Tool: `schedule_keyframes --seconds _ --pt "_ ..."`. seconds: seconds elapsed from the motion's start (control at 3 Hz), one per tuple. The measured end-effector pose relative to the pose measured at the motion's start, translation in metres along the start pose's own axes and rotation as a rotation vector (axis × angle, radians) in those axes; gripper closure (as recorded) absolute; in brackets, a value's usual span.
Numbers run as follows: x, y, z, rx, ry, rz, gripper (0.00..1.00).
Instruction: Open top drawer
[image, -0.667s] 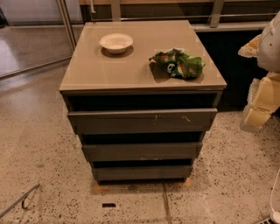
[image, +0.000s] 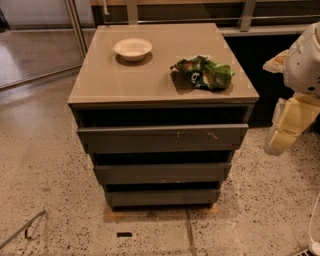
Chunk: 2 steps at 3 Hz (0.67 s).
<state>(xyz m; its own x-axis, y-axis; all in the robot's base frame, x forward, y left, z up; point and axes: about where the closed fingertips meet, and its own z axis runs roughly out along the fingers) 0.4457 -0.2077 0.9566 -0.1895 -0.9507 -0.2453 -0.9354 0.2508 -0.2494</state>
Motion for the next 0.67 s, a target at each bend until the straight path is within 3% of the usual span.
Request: schedule_keyframes --seconds 0.67 --pt "-0.008 -0.003 0.066 -0.012 -0.058 -0.059 0.0"
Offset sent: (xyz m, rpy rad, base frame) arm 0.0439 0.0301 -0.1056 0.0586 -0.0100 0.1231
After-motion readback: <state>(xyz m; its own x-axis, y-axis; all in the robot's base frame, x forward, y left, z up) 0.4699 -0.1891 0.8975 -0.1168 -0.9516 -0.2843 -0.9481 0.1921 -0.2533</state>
